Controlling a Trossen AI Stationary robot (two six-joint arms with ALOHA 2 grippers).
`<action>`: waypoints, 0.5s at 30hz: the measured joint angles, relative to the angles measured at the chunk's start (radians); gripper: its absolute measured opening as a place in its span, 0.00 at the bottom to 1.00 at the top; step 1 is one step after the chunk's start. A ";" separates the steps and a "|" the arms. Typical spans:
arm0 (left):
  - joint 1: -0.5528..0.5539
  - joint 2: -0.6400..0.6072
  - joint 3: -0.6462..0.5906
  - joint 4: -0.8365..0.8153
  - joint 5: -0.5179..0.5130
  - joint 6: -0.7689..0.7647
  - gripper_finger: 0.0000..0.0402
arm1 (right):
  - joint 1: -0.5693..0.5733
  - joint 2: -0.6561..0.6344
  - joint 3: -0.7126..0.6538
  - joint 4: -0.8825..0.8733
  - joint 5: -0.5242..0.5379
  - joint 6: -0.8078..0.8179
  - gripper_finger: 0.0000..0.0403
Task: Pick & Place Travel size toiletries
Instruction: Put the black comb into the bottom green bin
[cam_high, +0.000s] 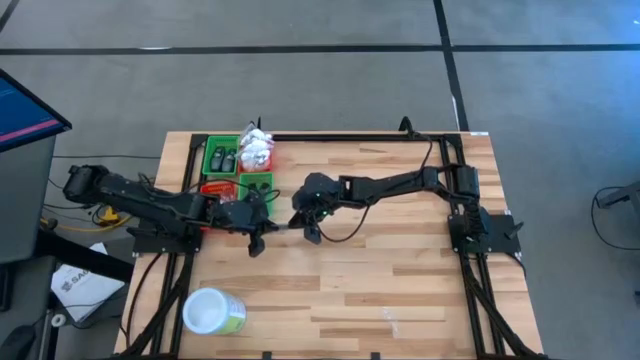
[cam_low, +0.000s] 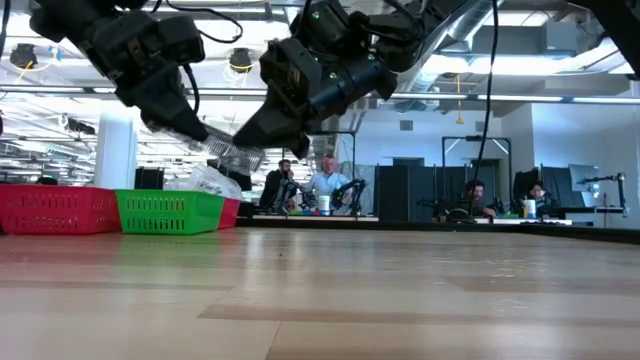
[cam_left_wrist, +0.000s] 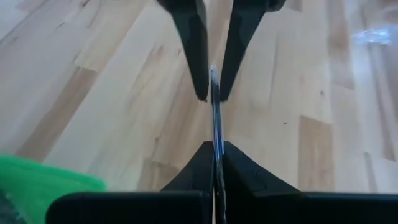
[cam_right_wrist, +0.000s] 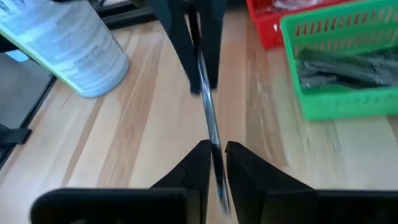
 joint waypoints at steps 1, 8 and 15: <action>0.000 -0.004 0.000 -0.009 -0.010 -0.008 0.01 | -0.005 0.000 0.000 -0.011 -0.004 -0.001 0.11; -0.001 -0.107 0.000 -0.121 -0.102 -0.016 0.01 | -0.028 0.000 0.000 -0.068 -0.015 -0.016 0.11; 0.009 -0.186 0.001 -0.309 -0.373 -0.120 0.01 | -0.010 0.000 0.000 -0.084 -0.025 -0.019 0.11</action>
